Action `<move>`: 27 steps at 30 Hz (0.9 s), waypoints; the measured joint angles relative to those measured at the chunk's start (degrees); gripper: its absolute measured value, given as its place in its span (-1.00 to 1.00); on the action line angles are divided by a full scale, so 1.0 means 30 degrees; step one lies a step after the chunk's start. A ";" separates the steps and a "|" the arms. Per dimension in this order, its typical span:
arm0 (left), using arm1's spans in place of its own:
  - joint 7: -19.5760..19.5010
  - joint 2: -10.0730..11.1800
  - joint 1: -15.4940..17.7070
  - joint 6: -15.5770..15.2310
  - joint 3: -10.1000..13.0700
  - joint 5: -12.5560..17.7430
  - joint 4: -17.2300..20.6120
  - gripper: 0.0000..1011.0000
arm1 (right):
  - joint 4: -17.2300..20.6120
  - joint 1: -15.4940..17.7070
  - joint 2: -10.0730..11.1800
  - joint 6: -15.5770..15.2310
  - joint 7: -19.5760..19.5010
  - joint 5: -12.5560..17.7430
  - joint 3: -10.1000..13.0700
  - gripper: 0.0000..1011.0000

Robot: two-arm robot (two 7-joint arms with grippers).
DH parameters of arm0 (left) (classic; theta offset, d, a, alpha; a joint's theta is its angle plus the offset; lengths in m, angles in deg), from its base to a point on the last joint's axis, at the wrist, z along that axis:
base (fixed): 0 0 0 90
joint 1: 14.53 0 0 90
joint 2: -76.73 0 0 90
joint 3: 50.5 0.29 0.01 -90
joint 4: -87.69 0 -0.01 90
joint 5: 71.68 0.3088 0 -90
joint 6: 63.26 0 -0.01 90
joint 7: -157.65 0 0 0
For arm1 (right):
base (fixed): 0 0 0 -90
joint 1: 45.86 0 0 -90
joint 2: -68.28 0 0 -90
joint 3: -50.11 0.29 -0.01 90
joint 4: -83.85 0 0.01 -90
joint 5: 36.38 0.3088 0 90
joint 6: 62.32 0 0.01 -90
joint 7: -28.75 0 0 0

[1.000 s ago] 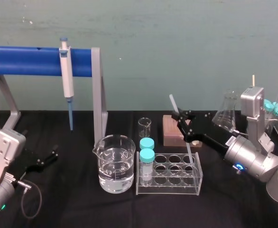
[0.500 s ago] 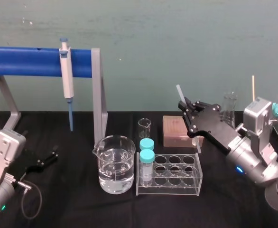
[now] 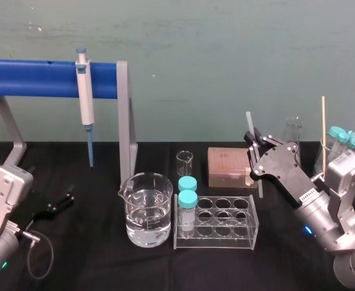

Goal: Pick up the stirring rod with one hand, then place it down.

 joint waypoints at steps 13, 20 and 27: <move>0.0000 -0.0001 -0.0001 -0.0001 0.0000 0.0000 0.0000 0.98 | -0.0833 0.0133 -0.0798 0.1110 0.0173 0.0337 0.0678 -0.87; 0.0000 0.0000 -0.0002 0.0000 0.0000 -0.0001 0.0000 0.98 | -0.0827 0.0120 -0.0774 0.1054 0.0211 0.0335 0.0655 -0.87; 0.0000 0.0000 -0.0001 -0.0001 0.0000 0.0000 0.0000 0.98 | -0.0795 0.0113 -0.0743 0.1038 0.0211 0.0317 0.0623 -0.87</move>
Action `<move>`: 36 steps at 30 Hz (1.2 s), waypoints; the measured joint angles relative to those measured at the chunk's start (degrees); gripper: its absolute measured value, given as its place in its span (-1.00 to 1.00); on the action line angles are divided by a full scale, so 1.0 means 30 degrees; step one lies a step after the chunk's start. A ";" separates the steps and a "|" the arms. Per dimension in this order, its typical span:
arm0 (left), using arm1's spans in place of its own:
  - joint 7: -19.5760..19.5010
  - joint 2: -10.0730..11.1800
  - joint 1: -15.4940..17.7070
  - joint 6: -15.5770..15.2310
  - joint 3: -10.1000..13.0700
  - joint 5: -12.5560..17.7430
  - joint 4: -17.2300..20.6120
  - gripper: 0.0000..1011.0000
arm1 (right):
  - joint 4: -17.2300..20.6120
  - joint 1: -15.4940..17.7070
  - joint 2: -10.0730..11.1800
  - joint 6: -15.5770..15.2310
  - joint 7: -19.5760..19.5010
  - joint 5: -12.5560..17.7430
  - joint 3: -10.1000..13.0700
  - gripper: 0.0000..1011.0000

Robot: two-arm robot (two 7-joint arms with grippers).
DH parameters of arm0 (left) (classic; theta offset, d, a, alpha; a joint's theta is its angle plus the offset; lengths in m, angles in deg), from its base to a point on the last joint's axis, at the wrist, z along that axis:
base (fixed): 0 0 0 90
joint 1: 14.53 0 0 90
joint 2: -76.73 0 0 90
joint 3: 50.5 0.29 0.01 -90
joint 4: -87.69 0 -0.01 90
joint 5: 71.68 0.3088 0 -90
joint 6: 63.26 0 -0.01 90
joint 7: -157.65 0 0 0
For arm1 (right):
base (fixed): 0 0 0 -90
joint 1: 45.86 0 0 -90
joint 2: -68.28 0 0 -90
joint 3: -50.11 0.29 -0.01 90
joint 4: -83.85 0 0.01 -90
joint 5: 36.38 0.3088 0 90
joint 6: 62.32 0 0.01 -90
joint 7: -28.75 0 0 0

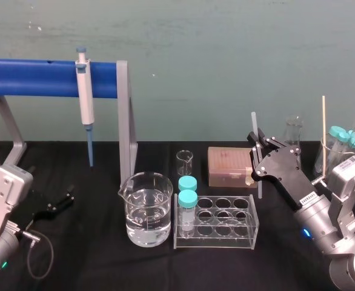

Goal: Pick up the stirring rod with one hand, then place it down.

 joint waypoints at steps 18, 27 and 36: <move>0.0000 0.0000 0.0000 0.0001 0.0000 0.0000 0.0000 0.98 | 0.0043 -0.0011 0.0039 -0.0020 -0.0007 -0.0066 -0.0042 -0.87; 0.0000 0.0000 0.0000 0.0001 0.0000 0.0000 0.0000 0.98 | 0.0053 -0.0011 0.0042 -0.0020 -0.0015 -0.0077 -0.0043 -0.87; 0.0000 0.0000 0.0000 0.0000 0.0000 0.0000 0.0000 0.98 | 0.0051 -0.0010 0.0043 -0.0020 -0.0027 -0.0076 -0.0043 -0.87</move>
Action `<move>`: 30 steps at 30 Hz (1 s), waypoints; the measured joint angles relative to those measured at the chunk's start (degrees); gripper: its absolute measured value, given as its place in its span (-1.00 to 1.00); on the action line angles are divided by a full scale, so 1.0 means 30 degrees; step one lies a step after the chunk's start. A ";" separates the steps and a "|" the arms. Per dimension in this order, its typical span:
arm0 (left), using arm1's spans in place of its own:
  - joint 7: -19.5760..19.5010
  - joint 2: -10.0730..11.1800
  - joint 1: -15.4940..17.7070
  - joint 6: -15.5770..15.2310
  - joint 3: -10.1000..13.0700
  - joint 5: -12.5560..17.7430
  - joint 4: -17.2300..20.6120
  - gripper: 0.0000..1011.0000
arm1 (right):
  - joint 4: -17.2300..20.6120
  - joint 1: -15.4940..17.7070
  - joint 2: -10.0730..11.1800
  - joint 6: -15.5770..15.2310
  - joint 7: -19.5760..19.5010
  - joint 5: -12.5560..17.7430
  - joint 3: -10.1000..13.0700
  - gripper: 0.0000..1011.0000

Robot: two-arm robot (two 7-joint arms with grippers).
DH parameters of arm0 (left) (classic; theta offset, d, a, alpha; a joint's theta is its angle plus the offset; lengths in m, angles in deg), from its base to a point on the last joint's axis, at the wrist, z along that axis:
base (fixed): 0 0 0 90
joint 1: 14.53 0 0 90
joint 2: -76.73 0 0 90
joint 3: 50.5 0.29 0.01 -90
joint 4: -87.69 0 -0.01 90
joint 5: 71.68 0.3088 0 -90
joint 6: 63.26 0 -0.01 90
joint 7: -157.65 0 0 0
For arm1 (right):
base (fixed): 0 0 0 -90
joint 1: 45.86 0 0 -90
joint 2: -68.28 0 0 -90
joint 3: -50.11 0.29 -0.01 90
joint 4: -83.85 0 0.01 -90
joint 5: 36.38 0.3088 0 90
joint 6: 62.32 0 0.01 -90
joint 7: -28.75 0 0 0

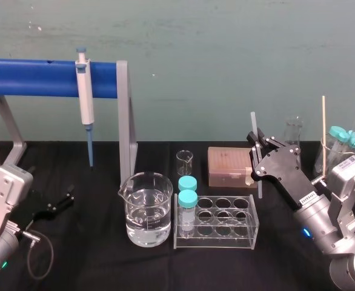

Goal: Pick up the stirring rod with one hand, then place it down.

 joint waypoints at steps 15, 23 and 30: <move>0.0001 0.0000 0.0000 0.0001 0.0000 -0.0001 0.0000 0.98 | 0.0000 0.0000 0.0000 0.0002 0.0000 0.0002 0.0000 -0.87; 0.0001 0.0000 0.0000 0.0001 0.0000 0.0000 0.0000 0.98 | -0.0001 0.0000 0.0000 0.0002 0.0000 0.0001 0.0000 -0.87; 0.0000 -0.0001 0.0000 0.0000 0.0000 -0.0001 0.0000 0.98 | -0.0001 0.0000 0.0000 0.0002 0.0000 0.0001 0.0000 -0.87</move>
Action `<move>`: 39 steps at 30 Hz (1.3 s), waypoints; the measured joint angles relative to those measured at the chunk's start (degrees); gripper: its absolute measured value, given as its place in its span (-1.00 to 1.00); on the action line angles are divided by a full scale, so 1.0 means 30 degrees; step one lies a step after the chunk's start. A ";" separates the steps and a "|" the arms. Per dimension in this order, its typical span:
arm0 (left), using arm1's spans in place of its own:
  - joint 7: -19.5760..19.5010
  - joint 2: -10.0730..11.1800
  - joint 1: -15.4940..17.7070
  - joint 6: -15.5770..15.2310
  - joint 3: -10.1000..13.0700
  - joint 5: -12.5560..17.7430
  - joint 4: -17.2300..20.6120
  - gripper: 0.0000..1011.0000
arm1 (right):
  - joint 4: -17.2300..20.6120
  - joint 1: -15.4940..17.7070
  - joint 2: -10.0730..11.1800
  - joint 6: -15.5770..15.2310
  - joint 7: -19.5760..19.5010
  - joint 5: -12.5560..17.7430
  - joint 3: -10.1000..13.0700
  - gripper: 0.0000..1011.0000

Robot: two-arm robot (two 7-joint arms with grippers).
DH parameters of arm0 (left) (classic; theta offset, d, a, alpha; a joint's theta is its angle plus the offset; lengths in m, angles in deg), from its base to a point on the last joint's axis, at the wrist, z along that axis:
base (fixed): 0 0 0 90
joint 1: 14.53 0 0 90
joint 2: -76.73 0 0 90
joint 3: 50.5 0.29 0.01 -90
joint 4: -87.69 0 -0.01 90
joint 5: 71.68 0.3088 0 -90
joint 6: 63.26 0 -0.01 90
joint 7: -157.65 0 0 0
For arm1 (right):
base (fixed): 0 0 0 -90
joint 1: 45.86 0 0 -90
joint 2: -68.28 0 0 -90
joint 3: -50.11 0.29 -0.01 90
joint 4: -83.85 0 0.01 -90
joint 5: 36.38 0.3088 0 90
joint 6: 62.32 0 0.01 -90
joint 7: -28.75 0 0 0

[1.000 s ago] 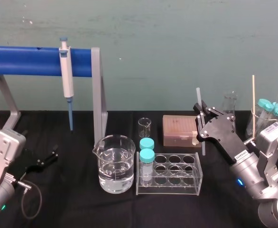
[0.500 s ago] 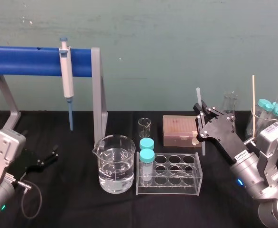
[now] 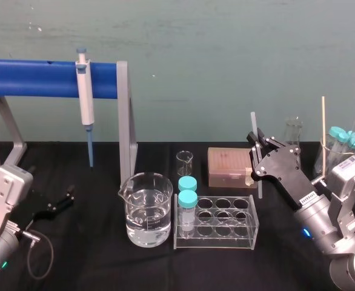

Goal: Pick up the stirring rod with one hand, then place it down.

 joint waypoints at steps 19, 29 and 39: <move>0.0000 0.0001 0.0000 0.0001 0.0000 0.0001 0.0000 0.98 | 0.0000 0.0000 0.0000 0.0001 0.0001 0.0000 -0.0001 -0.87; 0.0000 0.0001 0.0000 0.0001 0.0000 0.0001 0.0000 0.98 | 0.0000 0.0001 0.0000 0.0001 0.0000 0.0000 -0.0001 -0.87; 0.0000 0.0001 -0.0001 0.0001 0.0000 0.0001 0.0000 0.98 | 0.0000 0.0000 0.0000 0.0000 0.0000 0.0000 0.0000 -0.87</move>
